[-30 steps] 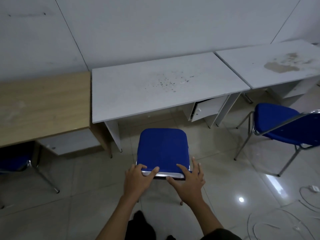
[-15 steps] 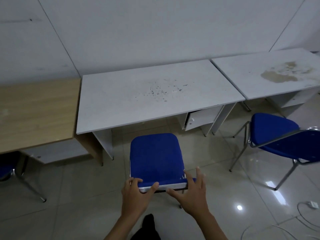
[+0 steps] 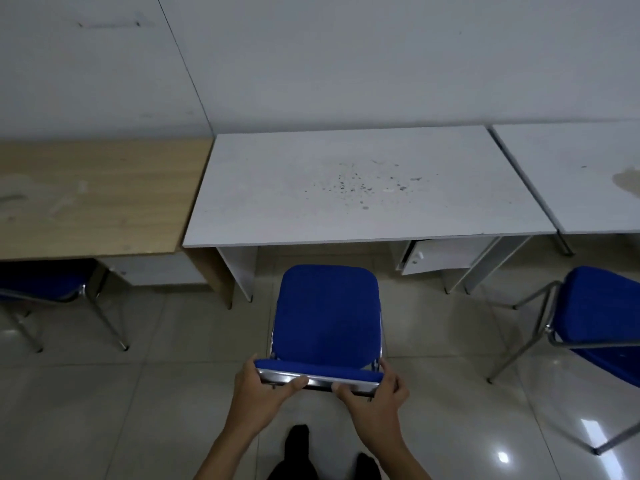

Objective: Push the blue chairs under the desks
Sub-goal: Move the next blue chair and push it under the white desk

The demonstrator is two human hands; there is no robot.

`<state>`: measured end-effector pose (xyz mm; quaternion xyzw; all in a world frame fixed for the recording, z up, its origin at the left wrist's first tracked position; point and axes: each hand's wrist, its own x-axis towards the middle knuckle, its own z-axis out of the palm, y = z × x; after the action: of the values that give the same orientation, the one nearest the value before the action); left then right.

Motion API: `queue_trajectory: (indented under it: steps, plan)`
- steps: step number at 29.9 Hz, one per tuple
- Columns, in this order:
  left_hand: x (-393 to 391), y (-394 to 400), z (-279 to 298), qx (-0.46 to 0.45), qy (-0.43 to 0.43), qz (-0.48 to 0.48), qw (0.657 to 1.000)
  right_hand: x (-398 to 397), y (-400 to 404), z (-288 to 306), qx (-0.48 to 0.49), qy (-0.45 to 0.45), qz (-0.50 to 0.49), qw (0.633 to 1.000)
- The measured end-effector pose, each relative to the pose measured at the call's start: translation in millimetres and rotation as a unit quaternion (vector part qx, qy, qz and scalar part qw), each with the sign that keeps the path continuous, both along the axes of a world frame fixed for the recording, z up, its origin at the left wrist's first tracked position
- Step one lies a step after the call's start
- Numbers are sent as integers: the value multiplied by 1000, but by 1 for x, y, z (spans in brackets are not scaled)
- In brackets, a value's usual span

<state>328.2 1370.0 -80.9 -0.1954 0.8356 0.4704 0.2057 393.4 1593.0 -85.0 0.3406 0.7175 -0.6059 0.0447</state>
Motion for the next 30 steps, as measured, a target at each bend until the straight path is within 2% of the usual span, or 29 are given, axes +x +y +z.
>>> queue_trajectory:
  steps: [30]
  plan:
    - [-226,62,2,44,28,42,998,-245,65,0,16,6,62,998]
